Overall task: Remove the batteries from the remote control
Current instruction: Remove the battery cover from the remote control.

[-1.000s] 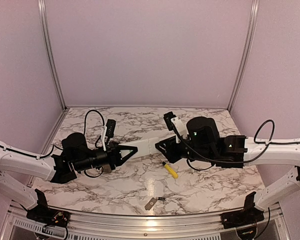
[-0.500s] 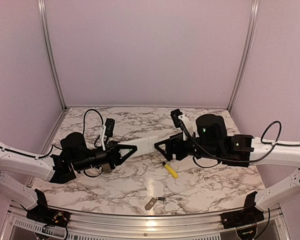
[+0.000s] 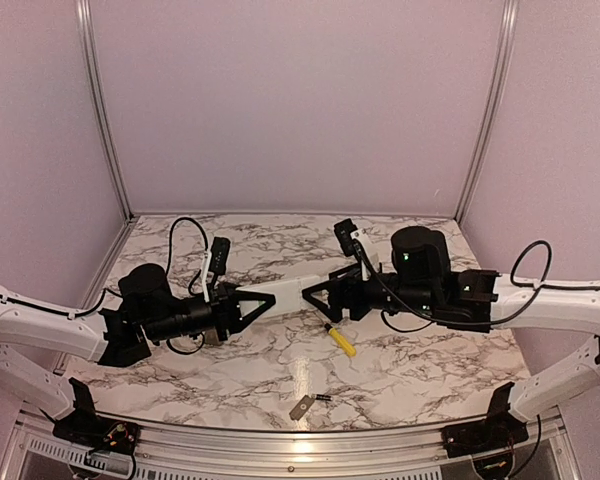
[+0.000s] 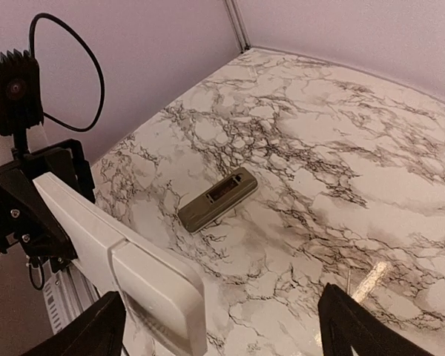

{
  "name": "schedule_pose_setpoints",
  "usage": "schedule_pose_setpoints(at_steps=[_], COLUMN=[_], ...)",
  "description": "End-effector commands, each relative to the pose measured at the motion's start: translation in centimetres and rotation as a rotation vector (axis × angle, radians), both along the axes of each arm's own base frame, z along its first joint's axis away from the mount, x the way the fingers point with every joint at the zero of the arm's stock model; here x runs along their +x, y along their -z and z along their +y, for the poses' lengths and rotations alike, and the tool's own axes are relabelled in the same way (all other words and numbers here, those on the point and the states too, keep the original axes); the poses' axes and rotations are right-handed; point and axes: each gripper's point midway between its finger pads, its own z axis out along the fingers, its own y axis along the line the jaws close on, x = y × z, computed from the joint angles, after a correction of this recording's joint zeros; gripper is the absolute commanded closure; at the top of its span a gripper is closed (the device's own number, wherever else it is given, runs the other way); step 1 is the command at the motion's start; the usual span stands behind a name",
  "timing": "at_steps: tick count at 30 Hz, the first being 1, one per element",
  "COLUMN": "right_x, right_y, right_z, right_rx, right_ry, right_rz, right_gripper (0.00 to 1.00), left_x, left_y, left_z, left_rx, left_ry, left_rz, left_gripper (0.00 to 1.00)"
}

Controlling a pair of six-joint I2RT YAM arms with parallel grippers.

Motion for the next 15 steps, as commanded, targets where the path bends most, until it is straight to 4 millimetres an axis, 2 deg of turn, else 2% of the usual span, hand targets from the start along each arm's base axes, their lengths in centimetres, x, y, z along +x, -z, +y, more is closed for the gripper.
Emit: schedule_pose_setpoints(at_steps=[1,5,12,15], right_x=[0.1,0.4,0.7,0.6], right_y=[-0.2,0.2,0.5,0.4], right_z=[1.2,1.4,0.4,0.2], right_rx=[0.019,0.003,-0.02,-0.012], right_ry=[-0.043,-0.038,0.001,0.005], right_rz=[-0.009,-0.009,-0.013,-0.01], right_gripper=[0.16,0.28,0.54,0.68], left_x=[-0.5,-0.7,-0.6,-0.4], left_y=[-2.6,-2.6,-2.5,-2.5], left_z=[-0.3,-0.3,-0.2,-0.2], left_rx=[-0.07,-0.073,-0.069,-0.065], left_ry=[0.031,0.04,0.03,0.02], left_rz=[-0.044,-0.044,-0.044,-0.045], left_gripper=[1.0,1.0,1.0,1.0])
